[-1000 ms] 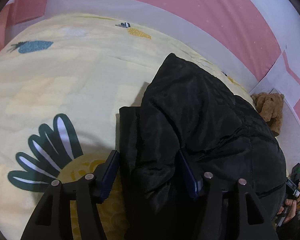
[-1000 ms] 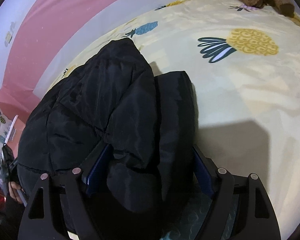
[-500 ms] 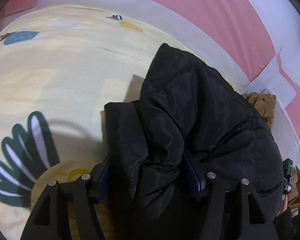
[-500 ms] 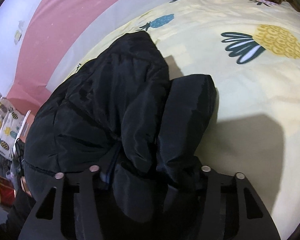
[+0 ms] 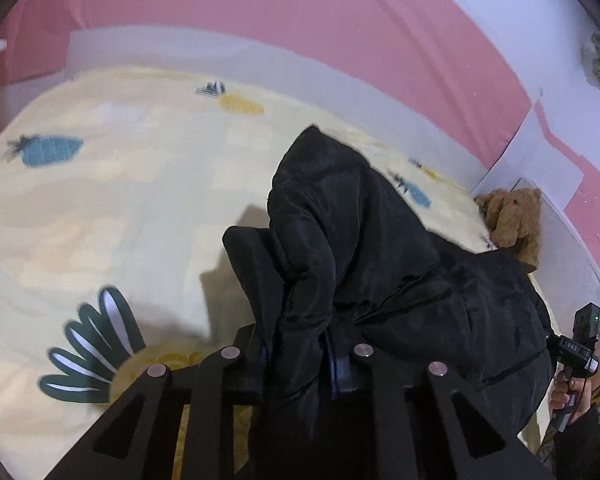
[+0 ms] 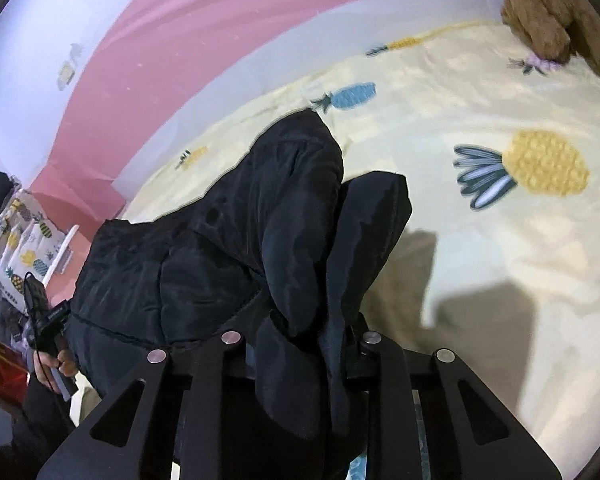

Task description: Fold large clothes

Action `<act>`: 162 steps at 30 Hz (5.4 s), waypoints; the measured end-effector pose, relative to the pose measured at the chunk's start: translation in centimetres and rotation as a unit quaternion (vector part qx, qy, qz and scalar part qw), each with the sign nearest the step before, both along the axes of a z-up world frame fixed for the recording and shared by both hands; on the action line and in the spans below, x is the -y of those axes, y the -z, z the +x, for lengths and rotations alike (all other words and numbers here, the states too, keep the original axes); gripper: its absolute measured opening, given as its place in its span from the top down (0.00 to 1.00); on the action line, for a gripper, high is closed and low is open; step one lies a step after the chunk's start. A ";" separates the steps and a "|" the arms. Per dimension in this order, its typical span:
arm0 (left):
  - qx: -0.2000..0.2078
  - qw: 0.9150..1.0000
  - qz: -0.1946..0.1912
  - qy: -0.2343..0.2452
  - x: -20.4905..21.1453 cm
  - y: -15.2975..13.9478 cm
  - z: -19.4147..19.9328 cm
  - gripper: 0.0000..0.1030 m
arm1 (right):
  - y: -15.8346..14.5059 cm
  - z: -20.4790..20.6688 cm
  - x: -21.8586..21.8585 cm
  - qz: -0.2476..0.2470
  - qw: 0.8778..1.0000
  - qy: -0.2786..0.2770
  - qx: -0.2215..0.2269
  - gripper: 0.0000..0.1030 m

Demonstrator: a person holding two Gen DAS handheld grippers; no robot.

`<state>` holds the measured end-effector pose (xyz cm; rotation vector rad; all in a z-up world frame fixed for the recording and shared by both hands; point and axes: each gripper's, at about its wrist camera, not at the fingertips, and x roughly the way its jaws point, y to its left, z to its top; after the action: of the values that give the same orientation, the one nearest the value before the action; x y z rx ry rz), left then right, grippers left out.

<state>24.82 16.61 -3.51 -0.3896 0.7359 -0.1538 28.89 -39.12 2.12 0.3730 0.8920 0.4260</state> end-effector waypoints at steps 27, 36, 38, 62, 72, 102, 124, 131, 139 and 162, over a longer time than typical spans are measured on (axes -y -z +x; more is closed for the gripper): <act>0.068 0.994 0.062 -0.065 -7.4 -8.4 -3.6 0.89 | -2.6 3.7 -7.6 0.023 0.997 -0.060 0.051 0.77; -0.025 0.995 0.044 -0.080 -12.3 0.1 0.3 0.89 | 3.7 6.3 -10.2 -0.018 0.998 -0.051 -0.016 0.74; -0.027 0.996 0.024 -0.078 -12.5 1.5 0.4 0.87 | 4.3 6.3 -9.8 -0.016 0.998 -0.049 -0.023 0.71; -0.040 0.993 -0.108 -0.026 -13.7 6.7 3.3 0.62 | 8.0 8.0 -10.2 -0.006 0.995 -0.068 -0.072 0.69; 0.056 0.997 -0.039 -0.037 -13.4 -4.5 0.7 0.77 | -0.4 7.1 -11.8 0.015 0.997 -0.074 0.024 0.76; 0.034 0.977 0.065 -0.199 -19.8 -4.8 -5.3 0.51 | -0.9 4.3 -19.1 -0.115 0.990 -0.049 0.062 0.46; 0.015 0.968 0.170 -0.184 -7.1 -8.2 -12.0 0.40 | -3.2 -5.5 -23.5 -0.173 0.973 -0.115 0.099 0.43; 0.038 0.967 0.189 -0.168 0.8 -11.1 -19.2 0.33 | -5.3 -13.9 -24.2 -0.173 0.967 -0.131 0.134 0.39; 0.028 0.973 0.162 -0.162 4.4 -10.9 -23.9 0.24 | -5.5 -19.1 -24.2 -0.182 0.964 -0.128 0.146 0.32; 0.005 0.974 0.154 -0.168 5.3 -9.6 -26.0 0.24 | -4.8 -21.0 -25.0 -0.195 0.959 -0.145 0.146 0.32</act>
<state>-1.16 11.30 6.05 -0.2114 0.6613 0.2745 7.93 -14.10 6.89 -0.1850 0.7207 0.5451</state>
